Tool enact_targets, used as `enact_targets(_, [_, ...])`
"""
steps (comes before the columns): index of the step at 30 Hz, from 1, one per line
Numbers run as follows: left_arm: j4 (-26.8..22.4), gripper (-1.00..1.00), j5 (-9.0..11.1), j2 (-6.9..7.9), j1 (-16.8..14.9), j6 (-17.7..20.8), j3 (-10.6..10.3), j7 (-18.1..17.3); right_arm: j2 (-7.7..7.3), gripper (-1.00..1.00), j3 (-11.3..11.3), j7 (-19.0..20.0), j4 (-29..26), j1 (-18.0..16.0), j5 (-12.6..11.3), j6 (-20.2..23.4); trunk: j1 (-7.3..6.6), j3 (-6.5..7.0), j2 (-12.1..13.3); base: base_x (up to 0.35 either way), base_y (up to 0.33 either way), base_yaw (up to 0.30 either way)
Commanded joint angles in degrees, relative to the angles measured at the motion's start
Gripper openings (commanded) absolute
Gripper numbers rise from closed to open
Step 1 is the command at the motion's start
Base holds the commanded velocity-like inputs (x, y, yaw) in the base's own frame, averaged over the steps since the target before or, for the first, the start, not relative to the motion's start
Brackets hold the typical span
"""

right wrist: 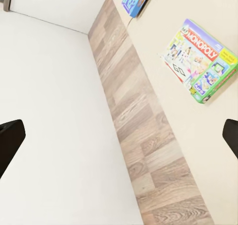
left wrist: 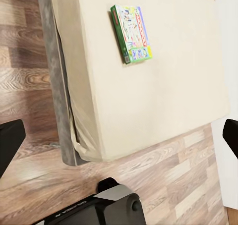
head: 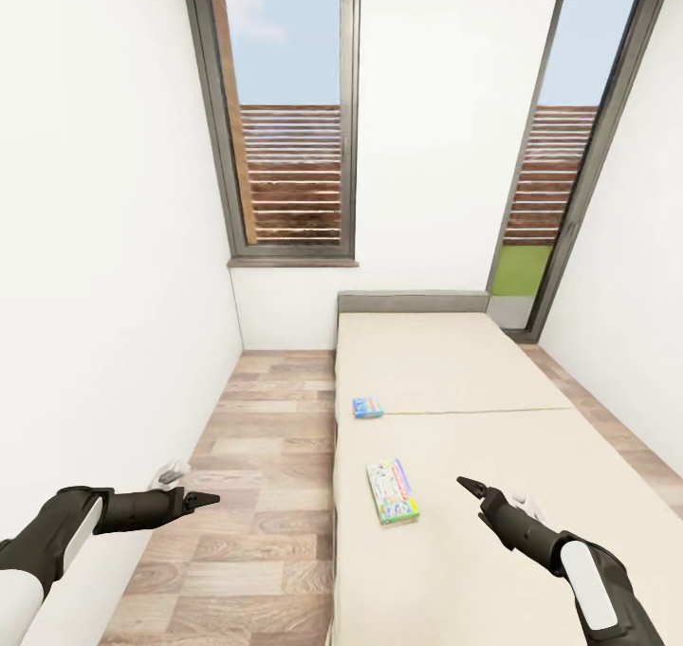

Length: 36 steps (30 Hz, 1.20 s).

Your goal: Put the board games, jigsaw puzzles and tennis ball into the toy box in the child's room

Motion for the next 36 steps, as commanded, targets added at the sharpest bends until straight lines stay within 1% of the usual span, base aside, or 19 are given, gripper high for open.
enact_targets(1, [0.0, 1.00, 0.3, -0.01, 0.0, 0.5, 0.0, 0.0, 0.02, 1.00, -0.2, 0.2, 0.0, -0.1, 0.1, 0.3, 0.04, -0.13, -0.1, 0.032, 0.015, 0.000])
enact_targets(16, [0.0, 1.00, 0.2, -0.08, 0.0, 0.5, 0.0, 0.0, 0.02, 1.00, -0.2, 0.3, 0.0, -0.1, 0.1, 0.3, 0.04, -0.13, -0.1, 0.094, 0.014, 0.000])
enact_targets(24, [0.0, 1.00, 0.3, -0.08, 0.0, 0.5, 0.0, 0.0, 0.05, 1.00, -0.1, 0.3, 0.0, -0.1, 0.1, 0.3, 0.04, -0.13, -0.1, 0.129, 0.108, 0.000])
enact_targets(36, [0.0, 1.00, 0.2, -0.08, 0.0, 0.5, 0.0, 0.0, 0.15, 1.00, 0.0, 0.2, 0.0, -0.1, 0.2, 0.3, 0.04, -0.13, -0.1, 0.030, 0.083, 0.000])
